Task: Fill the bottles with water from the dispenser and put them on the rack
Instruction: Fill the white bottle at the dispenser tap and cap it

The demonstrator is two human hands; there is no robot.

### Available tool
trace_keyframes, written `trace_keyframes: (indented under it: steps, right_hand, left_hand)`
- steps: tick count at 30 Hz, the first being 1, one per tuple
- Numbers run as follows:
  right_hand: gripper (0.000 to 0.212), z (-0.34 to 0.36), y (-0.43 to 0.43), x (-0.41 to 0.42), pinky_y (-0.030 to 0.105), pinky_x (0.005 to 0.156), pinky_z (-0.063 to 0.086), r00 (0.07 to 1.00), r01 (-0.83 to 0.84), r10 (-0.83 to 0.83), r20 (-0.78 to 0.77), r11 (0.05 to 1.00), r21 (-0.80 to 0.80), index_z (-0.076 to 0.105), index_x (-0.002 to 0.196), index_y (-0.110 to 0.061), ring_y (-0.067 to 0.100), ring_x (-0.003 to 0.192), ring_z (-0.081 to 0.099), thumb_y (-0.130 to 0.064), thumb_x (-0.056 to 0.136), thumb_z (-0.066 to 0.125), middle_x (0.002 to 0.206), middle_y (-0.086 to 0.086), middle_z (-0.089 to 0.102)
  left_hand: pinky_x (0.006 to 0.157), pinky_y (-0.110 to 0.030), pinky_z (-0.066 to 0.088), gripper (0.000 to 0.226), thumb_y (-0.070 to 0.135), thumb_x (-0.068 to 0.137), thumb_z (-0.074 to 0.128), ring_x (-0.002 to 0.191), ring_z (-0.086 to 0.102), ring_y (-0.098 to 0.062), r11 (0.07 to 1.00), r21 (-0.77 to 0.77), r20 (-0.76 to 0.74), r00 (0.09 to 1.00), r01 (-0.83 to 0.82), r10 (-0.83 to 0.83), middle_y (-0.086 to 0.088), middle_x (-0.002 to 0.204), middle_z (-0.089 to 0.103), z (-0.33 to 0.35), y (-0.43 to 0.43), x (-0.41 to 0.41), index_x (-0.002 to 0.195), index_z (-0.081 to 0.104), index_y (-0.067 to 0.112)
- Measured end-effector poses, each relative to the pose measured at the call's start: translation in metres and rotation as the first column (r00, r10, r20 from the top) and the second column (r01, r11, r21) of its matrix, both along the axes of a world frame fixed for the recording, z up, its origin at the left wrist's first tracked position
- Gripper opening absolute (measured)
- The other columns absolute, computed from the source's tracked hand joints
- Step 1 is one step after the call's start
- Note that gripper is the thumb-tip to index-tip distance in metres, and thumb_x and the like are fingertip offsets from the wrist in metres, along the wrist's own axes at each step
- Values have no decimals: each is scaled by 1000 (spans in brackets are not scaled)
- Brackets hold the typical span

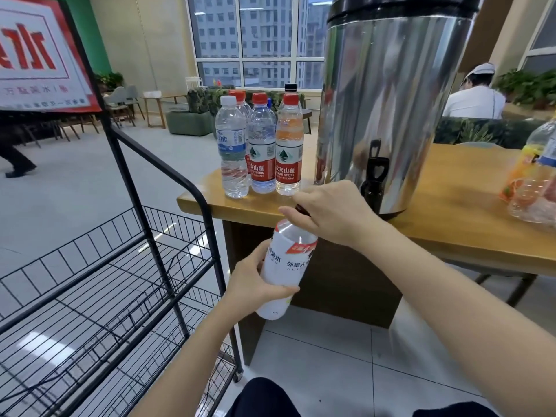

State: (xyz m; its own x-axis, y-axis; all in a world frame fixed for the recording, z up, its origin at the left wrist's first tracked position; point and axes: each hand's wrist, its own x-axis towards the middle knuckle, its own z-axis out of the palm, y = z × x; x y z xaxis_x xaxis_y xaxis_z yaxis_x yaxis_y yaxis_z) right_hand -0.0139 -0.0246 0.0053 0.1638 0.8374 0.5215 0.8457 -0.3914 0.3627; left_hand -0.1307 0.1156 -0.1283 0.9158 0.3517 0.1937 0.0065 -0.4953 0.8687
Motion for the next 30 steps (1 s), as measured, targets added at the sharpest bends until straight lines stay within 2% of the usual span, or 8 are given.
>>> trace_keyframes:
  steps: [4, 7, 11, 14, 18, 25, 28, 30]
  right_hand:
    - [54, -6, 5, 3, 21, 42, 14, 990, 135, -133, -39, 988, 70, 39, 53, -14, 17, 40, 35, -34, 99, 19, 47, -8, 23]
    - [62, -15, 10, 4, 25, 46, 19, 918, 371, -354, -181, 926, 70, 59, 85, -7, 25, 61, 51, -31, 96, 3, 55, -2, 30]
    - [74, -6, 12, 3, 27, 46, 28, 850, 306, -200, -488, 940, 148, 62, 94, -11, 18, 61, 51, -53, 96, 1, 63, -2, 45]
    - [57, -7, 8, -3, 35, 66, 57, 435, 187, 213, -875, 929, 319, 58, 103, -15, 13, 73, 62, -63, 94, 27, 88, -2, 61]
    - [40, -36, 7, 10, 30, 93, 51, 179, 96, 275, -945, 951, 295, 42, 131, -26, 6, 108, 57, -35, 95, 57, 125, -6, 54]
    - [66, -45, 76, 23, 27, 94, 43, 346, 271, 266, -900, 890, 367, 31, 143, -20, 17, 126, 46, -18, 89, 68, 135, -3, 47]
    - [41, -60, 97, 42, 20, 78, 54, 88, 336, 487, -869, 807, 486, 38, 139, -28, 4, 112, 57, -22, 100, 51, 112, -26, 54]
    - [39, -68, 107, 54, 23, 78, 56, 115, 340, 551, -827, 760, 554, 42, 138, -29, 1, 108, 61, -22, 101, 50, 115, -24, 58]
  left_hand:
    - [80, -30, 54, 78, 48, 66, 83, 102, 55, -1, 929, 311, 80, 980, -199, 183, 25, 105, 58, 2, -6, 0, 128, 35, 50]
    - [69, -28, 44, 85, 53, 70, 78, 103, 52, -11, 753, 513, 178, 909, -413, 377, 12, 108, 57, 7, -15, 3, 139, 31, 41]
    - [76, -30, 52, 83, 49, 66, 84, 104, 55, -9, 869, 302, 158, 920, -391, 359, 16, 110, 59, 12, -14, 9, 136, 40, 37]
    - [81, -33, 55, 75, 38, 65, 88, 104, 61, -9, 944, -95, 166, 929, -317, 329, 17, 109, 62, 30, -7, 20, 128, 49, 32]
    - [88, -41, 54, 75, 29, 67, 88, 110, 61, -14, 923, -273, 251, 906, -271, 341, 8, 121, 63, 71, 17, 48, 131, 49, 27]
    - [95, -49, 52, 91, 56, 51, 84, 117, 54, -17, 917, -101, 316, 862, -385, 397, 3, 125, 58, 100, 46, 108, 129, 49, 27]
    - [100, -49, 49, 96, 54, 52, 85, 122, 51, -17, 916, -108, 312, 861, -387, 401, 1, 129, 56, 95, 54, 121, 134, 47, 23]
    - [102, -42, 48, 91, 35, 61, 90, 122, 49, -14, 922, -135, 320, 864, -363, 387, 0, 133, 54, 93, 58, 123, 137, 43, 19]
